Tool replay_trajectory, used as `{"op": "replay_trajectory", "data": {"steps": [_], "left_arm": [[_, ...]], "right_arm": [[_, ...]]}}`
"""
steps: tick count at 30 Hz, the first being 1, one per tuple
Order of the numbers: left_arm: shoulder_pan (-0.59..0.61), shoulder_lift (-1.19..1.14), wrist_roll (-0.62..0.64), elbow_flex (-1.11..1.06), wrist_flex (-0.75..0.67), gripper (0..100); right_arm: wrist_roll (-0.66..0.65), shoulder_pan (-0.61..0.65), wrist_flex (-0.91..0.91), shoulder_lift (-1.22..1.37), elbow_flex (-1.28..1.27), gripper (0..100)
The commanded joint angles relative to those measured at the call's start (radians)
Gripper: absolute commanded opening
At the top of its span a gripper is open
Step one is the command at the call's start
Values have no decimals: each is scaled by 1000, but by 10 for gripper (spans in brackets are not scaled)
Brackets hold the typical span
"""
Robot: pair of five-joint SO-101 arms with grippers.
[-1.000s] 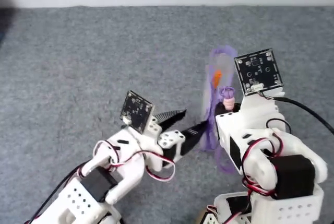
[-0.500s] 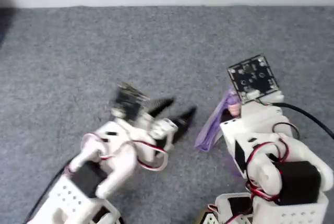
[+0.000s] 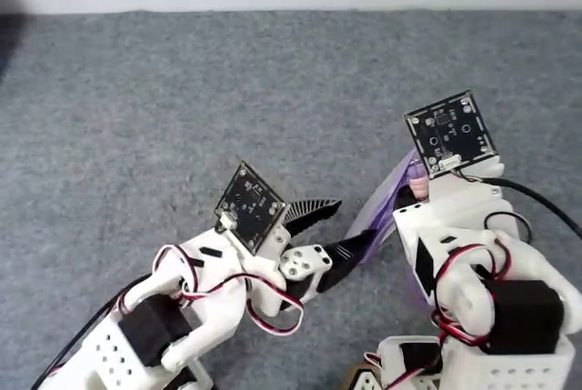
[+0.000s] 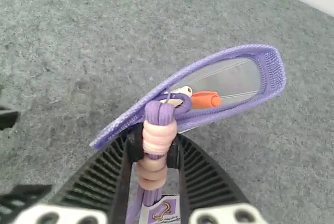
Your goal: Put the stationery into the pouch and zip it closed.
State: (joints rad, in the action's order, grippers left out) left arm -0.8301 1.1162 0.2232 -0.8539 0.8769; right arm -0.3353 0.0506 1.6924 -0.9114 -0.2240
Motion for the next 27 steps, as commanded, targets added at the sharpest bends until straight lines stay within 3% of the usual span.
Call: {"op": "replay_trajectory", "data": {"steps": [1, 9, 19, 27], "left_arm": [[-15, 9, -8, 51, 3, 181], [-15, -2, -8, 41, -14, 181], [-12, -2, -6, -127, -245, 181], [-9, -3, -6, -203, -358, 181]], "right_arm": [[-14, -12, -8, 42, -12, 8], [-31, -1, -56, 44, -14, 8], [-26, 104, -56, 44, -28, 8], [-29, 105, -56, 41, -43, 8]]}}
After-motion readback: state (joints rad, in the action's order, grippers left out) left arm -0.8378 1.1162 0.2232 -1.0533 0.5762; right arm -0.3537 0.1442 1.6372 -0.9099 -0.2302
